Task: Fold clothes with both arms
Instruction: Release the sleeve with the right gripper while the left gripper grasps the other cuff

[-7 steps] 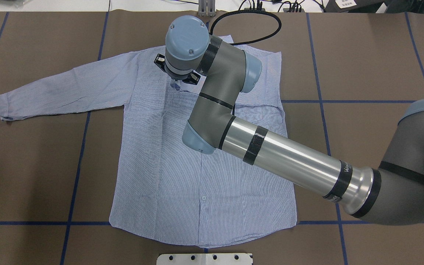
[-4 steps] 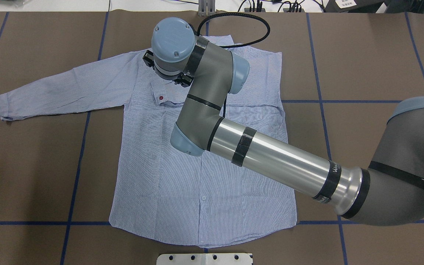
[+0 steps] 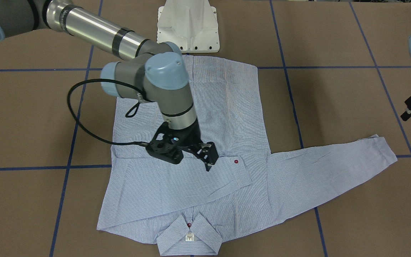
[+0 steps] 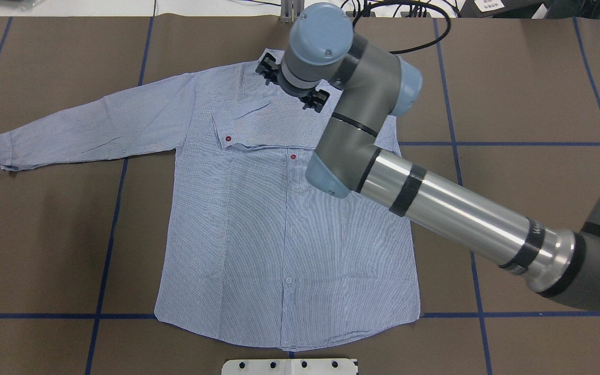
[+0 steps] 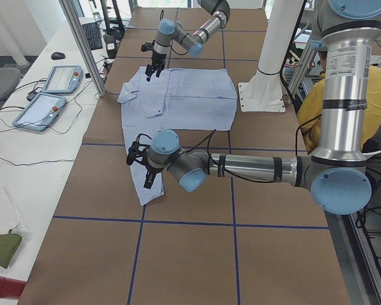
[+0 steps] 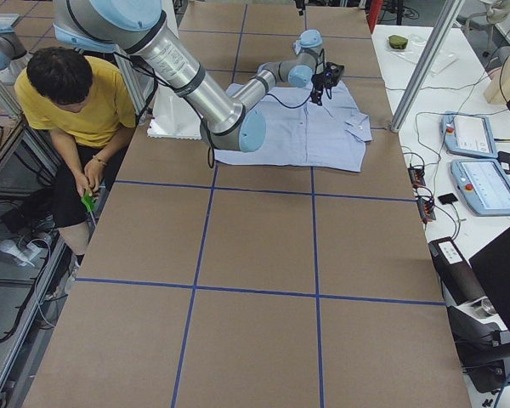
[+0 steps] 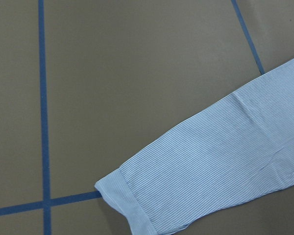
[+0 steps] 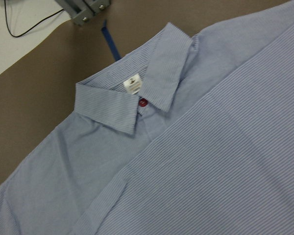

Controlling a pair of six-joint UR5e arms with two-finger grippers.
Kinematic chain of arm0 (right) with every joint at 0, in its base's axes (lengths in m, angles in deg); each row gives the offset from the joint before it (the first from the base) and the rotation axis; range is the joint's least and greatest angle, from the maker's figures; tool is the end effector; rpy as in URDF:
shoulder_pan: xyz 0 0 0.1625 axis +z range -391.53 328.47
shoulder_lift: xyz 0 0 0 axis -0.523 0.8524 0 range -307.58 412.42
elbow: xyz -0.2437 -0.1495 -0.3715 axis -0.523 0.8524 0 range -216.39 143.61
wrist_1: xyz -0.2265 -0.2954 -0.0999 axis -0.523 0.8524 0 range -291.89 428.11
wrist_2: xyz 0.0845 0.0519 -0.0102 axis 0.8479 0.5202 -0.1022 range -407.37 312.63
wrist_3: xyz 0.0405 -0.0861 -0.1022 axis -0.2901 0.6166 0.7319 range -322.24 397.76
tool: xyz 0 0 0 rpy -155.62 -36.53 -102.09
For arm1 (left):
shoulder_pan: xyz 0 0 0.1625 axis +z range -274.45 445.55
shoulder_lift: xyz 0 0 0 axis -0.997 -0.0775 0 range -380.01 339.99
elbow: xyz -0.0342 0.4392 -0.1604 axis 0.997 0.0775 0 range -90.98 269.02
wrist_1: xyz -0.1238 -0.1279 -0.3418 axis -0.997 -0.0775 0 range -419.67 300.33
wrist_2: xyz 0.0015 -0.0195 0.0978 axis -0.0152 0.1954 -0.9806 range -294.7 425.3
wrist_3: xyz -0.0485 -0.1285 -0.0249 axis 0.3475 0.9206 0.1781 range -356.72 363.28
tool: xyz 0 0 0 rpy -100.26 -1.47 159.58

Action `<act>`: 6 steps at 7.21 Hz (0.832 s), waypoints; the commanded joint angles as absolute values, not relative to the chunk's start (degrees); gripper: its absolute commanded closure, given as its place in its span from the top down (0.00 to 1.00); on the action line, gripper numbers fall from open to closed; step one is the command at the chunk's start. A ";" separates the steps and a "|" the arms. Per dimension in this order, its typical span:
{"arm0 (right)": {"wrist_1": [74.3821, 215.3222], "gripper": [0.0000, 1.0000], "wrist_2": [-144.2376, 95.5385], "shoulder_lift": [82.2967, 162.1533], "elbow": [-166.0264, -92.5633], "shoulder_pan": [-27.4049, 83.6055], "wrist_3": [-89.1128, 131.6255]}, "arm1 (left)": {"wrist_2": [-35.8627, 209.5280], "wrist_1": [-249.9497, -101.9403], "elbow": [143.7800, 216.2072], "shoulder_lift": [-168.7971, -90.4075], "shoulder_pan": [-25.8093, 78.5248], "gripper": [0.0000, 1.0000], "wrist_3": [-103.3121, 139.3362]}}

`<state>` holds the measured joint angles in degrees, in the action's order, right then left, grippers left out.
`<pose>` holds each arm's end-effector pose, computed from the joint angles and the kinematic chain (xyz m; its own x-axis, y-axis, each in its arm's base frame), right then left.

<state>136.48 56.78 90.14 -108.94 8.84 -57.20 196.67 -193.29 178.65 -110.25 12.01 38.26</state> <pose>-0.5724 -0.6167 0.2345 0.3786 0.4318 0.8187 -0.5075 0.8365 -0.2066 0.1044 -0.4988 0.6395 0.6019 0.1328 -0.7874 0.1704 0.9420 0.2891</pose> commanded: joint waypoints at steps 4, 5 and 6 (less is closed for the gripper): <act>136.57 1.00 59.59 104.88 -122.25 11.54 -54.35 | 193.71 -194.84 168.94 -113.51 17.61 0.98 49.06; 136.57 1.00 58.98 104.98 -122.34 11.54 -54.35 | 193.71 -194.93 166.65 -115.09 18.05 0.97 49.07; 136.57 1.00 58.89 104.89 -122.34 11.45 -54.44 | 193.71 -196.76 164.37 -115.54 18.66 0.93 49.16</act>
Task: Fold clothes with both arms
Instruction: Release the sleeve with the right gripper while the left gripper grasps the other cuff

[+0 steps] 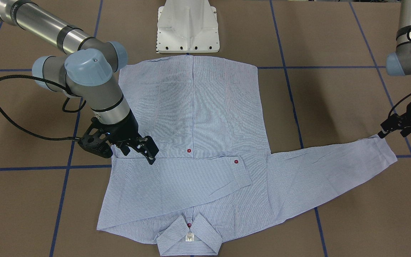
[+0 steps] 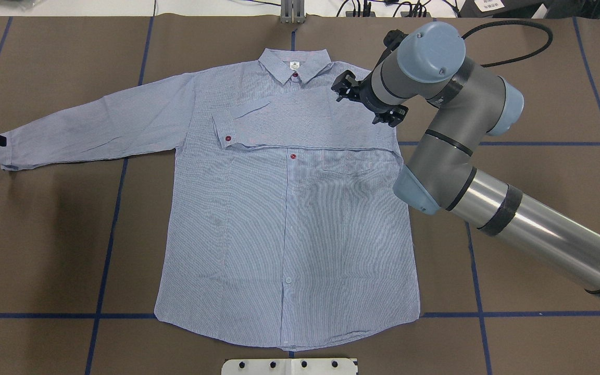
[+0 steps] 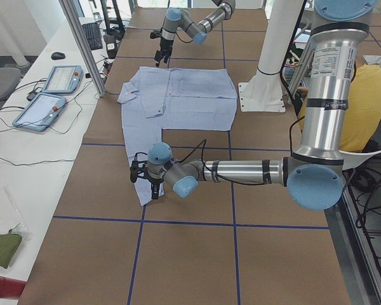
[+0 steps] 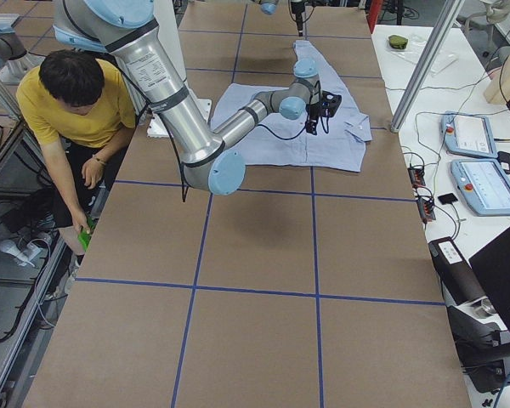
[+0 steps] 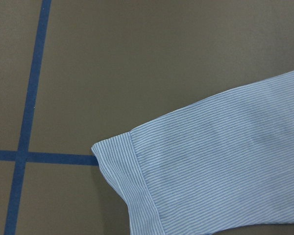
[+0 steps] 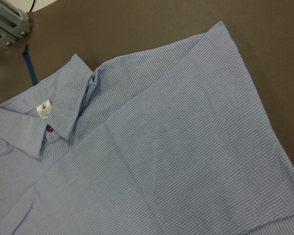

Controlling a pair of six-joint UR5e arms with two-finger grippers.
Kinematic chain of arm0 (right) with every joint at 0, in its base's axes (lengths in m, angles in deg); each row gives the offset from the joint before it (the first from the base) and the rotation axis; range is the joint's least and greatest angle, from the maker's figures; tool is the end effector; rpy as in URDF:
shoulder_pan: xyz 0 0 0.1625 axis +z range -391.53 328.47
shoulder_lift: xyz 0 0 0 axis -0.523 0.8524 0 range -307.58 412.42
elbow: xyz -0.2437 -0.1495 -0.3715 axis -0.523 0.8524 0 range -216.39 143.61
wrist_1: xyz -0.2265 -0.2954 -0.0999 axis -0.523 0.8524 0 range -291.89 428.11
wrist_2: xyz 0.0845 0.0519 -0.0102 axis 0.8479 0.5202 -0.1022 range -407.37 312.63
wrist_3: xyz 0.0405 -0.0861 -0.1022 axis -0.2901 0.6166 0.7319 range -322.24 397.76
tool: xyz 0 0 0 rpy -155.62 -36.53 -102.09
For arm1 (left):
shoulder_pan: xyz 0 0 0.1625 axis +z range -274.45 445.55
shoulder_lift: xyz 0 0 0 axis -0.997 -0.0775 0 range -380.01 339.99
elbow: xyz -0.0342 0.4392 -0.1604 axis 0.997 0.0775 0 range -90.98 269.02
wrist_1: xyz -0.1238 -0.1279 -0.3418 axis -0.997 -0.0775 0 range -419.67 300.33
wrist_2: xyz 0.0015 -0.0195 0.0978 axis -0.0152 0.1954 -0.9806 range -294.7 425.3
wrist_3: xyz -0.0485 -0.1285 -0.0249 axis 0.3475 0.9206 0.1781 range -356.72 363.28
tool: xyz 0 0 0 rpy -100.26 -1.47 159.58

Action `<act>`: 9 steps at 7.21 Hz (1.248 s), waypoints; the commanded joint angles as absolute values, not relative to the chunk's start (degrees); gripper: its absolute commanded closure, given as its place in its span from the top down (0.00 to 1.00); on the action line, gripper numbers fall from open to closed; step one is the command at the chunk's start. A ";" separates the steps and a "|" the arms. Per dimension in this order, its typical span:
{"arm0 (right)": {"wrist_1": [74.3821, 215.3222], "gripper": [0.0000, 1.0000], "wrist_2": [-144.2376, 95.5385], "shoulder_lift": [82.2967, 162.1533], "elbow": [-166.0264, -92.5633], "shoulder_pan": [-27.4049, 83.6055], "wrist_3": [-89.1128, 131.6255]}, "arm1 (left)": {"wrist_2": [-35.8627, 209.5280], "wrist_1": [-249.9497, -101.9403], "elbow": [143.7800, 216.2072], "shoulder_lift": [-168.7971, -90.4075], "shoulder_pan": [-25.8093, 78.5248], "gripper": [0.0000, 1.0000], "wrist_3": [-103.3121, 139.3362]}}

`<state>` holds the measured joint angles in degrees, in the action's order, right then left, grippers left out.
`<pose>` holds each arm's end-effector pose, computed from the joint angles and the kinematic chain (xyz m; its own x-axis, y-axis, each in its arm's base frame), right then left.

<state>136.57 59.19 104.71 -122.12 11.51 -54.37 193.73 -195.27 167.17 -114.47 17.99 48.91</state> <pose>-0.4882 -0.5838 0.3292 0.4012 0.4234 0.8123 -0.4989 0.8447 -0.1939 0.1633 -0.5179 0.7007 0.6181 -0.0615 -0.7837 0.2030 0.9756 0.0835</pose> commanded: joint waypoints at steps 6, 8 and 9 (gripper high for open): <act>136.66 1.00 58.27 104.89 -122.78 11.36 -54.79 | 193.62 -203.45 160.74 -114.75 21.74 0.39 56.35; 136.57 1.00 57.40 104.80 -122.61 10.92 -54.97 | 193.62 -203.45 161.27 -114.75 21.74 0.00 56.98; 136.66 1.00 57.31 104.71 -122.70 10.75 -55.05 | 193.53 -203.37 163.53 -114.75 21.66 0.00 56.98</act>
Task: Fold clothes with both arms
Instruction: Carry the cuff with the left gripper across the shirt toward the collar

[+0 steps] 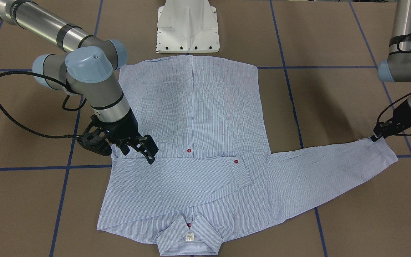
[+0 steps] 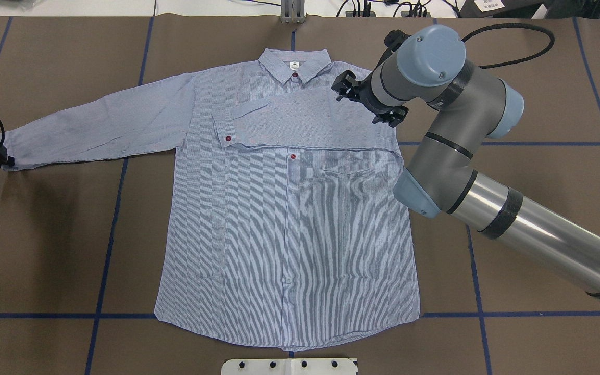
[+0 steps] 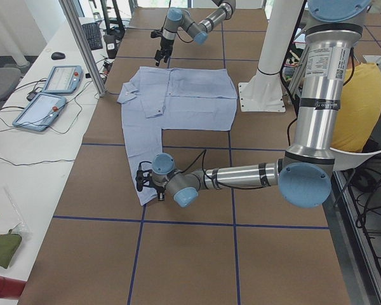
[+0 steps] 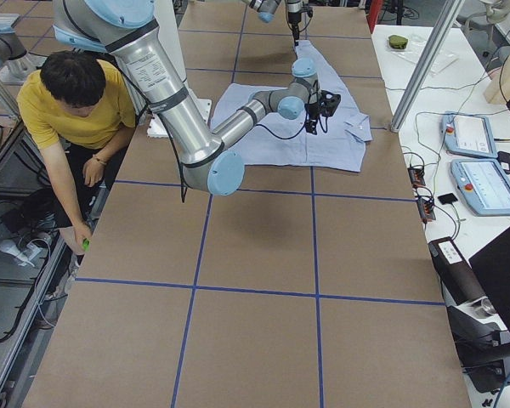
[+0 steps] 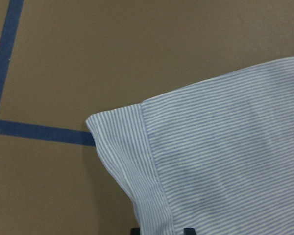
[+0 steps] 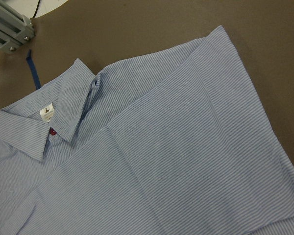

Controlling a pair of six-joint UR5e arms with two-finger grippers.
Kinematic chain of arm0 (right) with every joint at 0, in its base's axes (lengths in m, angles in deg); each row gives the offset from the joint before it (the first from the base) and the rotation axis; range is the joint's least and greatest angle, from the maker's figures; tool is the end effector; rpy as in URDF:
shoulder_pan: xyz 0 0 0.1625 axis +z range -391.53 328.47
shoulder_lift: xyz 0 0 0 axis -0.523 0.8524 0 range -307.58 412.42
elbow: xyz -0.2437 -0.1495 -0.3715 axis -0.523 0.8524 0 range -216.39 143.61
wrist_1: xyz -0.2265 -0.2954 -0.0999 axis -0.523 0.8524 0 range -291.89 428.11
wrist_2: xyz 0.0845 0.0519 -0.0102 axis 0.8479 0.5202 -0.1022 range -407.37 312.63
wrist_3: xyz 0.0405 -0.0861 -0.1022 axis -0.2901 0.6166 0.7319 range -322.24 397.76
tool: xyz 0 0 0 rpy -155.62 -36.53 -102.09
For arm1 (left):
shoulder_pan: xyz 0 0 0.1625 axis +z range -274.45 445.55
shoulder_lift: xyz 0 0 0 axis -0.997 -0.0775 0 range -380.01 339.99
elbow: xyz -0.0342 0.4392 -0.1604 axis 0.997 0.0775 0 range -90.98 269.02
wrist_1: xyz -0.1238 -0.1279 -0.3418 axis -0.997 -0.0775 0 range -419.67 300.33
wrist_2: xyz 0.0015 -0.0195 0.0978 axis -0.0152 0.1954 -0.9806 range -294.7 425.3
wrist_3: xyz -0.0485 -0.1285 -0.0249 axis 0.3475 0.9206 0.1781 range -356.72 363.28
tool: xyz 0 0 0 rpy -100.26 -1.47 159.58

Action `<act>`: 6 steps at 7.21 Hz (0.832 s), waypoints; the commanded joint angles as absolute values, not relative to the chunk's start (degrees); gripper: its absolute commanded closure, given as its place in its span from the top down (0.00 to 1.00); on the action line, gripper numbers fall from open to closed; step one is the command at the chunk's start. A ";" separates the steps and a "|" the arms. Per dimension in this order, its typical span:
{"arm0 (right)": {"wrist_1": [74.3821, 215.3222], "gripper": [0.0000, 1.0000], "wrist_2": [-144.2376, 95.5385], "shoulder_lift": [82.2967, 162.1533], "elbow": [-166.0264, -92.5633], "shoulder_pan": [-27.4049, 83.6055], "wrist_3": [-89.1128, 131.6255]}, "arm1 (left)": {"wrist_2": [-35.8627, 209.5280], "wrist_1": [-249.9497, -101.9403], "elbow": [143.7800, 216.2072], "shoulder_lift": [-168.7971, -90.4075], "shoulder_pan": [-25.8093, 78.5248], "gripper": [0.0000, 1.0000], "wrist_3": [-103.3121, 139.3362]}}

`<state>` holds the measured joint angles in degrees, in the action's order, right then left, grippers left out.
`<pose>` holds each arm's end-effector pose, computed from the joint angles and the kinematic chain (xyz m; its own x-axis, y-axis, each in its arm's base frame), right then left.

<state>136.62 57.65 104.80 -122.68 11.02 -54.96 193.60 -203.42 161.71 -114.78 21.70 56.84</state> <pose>-0.4897 -0.5813 0.3266 0.3944 0.4242 0.8152 -0.5153 0.8366 -0.1860 0.1954 -0.5046 0.7250 0.5782 -0.1201 -0.8070 0.2251 0.9742 0.0163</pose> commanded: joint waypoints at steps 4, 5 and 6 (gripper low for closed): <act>137.10 1.00 57.65 105.15 -124.72 11.70 -54.97 | 192.48 -188.63 180.95 -127.07 23.57 0.00 64.05; 137.19 1.00 58.53 107.68 -126.02 13.63 -54.45 | 188.56 -182.68 180.87 -136.54 30.38 0.00 72.80; 137.01 1.00 60.54 111.88 -128.30 16.52 -52.35 | 183.91 -179.93 180.78 -142.38 35.40 0.00 77.41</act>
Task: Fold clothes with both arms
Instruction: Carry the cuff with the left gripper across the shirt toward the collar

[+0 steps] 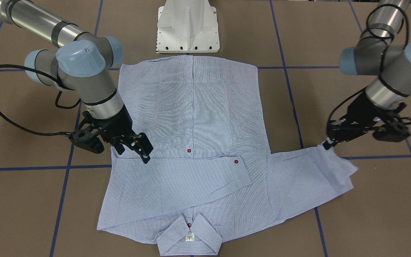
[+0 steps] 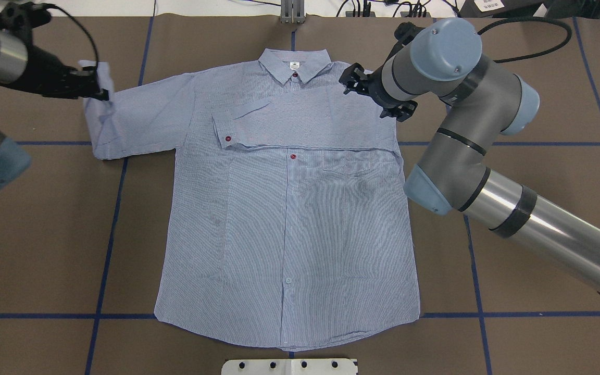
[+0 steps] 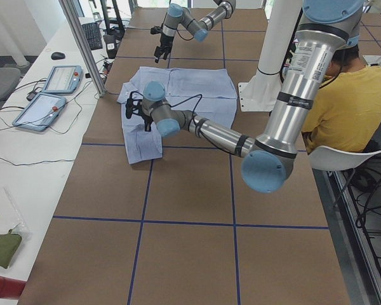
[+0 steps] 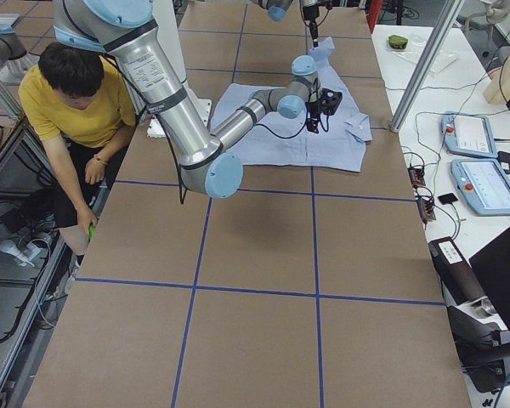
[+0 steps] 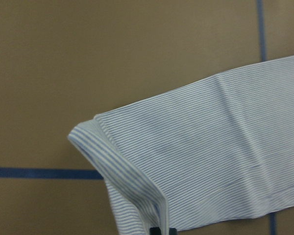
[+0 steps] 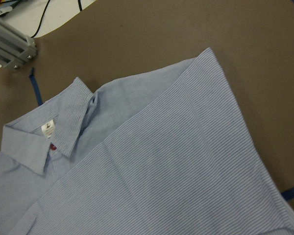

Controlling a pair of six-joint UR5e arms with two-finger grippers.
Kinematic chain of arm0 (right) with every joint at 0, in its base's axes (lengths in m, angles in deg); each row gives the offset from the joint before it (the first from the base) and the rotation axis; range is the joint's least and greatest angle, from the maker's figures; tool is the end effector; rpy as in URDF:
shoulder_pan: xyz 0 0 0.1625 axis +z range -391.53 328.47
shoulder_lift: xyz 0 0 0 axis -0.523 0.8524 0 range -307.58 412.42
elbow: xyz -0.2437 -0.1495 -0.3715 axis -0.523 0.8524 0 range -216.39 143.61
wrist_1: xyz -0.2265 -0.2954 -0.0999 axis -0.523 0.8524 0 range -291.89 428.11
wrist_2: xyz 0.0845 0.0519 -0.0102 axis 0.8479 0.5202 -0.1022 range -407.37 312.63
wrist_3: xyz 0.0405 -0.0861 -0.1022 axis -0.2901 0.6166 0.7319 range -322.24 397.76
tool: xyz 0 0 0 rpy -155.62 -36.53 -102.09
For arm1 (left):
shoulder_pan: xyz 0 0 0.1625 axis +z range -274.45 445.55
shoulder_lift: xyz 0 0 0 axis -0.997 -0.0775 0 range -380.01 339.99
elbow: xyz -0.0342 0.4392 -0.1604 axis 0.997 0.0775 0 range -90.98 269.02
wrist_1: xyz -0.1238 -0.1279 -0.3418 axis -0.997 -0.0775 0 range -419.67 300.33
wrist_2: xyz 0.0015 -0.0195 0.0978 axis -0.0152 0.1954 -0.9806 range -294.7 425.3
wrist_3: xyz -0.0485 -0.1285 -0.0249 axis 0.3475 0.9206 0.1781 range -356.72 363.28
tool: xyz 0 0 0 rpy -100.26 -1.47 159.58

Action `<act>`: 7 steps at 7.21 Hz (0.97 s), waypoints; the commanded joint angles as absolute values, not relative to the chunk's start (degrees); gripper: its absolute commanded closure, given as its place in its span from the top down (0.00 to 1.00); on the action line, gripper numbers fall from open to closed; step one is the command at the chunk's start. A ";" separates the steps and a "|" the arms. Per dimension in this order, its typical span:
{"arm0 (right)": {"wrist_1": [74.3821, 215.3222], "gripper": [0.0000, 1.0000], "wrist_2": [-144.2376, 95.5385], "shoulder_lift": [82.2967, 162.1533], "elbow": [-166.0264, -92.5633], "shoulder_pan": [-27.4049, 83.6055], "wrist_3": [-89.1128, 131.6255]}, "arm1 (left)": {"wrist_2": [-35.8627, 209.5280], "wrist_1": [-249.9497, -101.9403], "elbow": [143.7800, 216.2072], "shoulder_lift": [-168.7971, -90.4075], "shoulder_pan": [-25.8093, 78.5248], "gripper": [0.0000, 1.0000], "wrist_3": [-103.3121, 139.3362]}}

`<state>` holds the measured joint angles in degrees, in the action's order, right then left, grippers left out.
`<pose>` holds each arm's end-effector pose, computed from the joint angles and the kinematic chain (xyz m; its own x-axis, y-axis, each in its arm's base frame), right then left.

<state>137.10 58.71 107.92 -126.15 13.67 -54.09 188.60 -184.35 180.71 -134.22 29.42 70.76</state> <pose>-0.4483 -0.5857 0.3398 0.3845 0.4311 0.8163 -0.5341 0.8251 -0.1842 0.3251 -0.5864 0.4026 0.4166 -0.0462 -0.9079 0.2902 0.9532 0.0846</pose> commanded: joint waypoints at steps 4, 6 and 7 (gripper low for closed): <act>136.13 1.00 69.35 122.71 -130.08 26.82 -35.29 | 165.35 -180.43 164.25 -165.47 50.38 0.00 89.37; 136.13 1.00 68.82 123.78 -129.99 26.83 -35.19 | 159.37 -180.69 161.98 -166.79 54.77 0.00 89.85; 136.13 1.00 68.73 123.87 -129.90 26.74 -35.28 | 156.56 -180.78 161.02 -167.13 56.10 0.00 91.25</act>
<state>136.14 68.90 123.44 -129.98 26.75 -35.31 160.13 -180.67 162.46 -166.31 54.04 89.87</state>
